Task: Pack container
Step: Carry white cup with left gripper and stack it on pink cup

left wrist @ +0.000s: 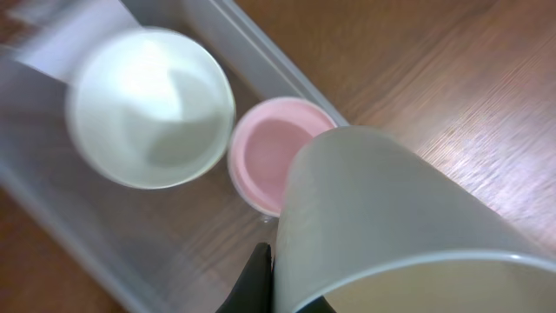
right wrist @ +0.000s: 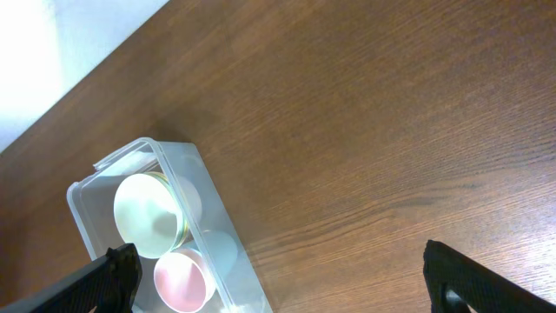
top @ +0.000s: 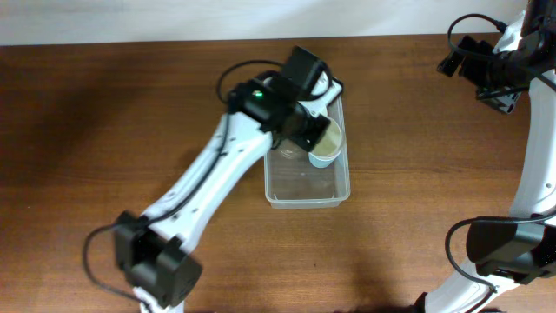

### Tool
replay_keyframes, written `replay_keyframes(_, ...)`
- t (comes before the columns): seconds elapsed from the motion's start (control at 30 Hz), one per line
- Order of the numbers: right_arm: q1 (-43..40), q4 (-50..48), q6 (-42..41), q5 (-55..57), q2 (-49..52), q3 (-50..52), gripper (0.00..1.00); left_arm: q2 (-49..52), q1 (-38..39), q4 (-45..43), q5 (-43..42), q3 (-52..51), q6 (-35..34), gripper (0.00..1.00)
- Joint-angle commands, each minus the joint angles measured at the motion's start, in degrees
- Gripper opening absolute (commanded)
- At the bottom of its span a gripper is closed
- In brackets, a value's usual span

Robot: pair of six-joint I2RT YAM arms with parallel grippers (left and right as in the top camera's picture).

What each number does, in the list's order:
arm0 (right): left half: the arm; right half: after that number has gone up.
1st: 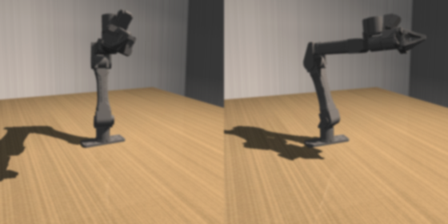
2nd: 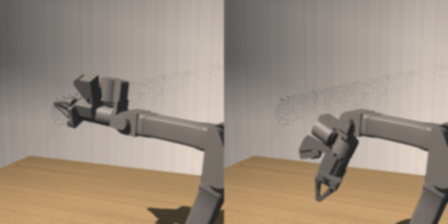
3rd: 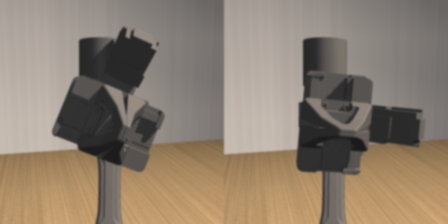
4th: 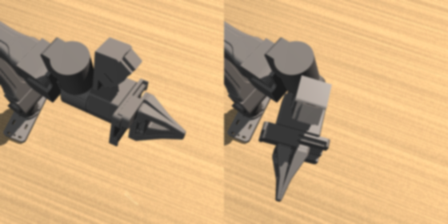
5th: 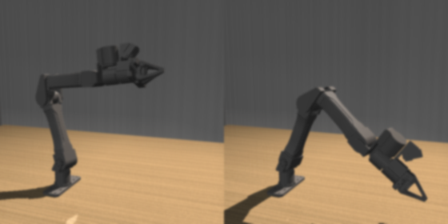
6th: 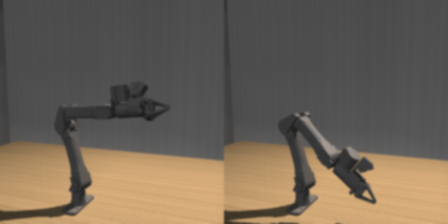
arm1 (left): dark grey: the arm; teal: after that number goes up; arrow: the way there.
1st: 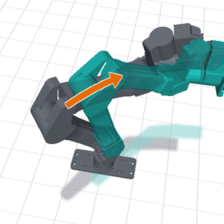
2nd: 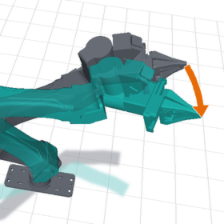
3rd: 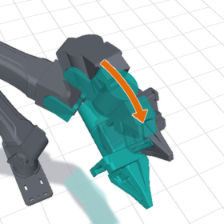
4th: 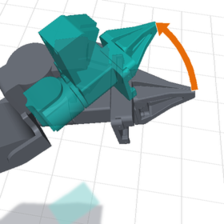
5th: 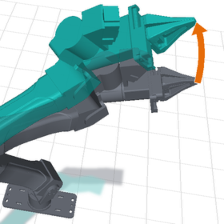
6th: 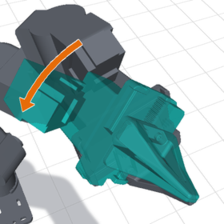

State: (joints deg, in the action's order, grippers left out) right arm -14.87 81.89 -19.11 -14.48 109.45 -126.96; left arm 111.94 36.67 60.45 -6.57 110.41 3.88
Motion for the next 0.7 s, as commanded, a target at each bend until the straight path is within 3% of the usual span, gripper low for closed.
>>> replay_keyframes(0.0, -0.2, 0.0, 0.0, 0.1, 0.0, -0.4, 0.99, 4.7, 0.5, -0.6, 1.7, 0.0, 2.5, 0.01)
replay_keyframes(0.67, -0.2, 0.0, 0.0, 0.1, 0.0, -0.4, 0.99, 7.3, 0.5, -2.0, 8.0, 0.2, 4.0, 0.01)
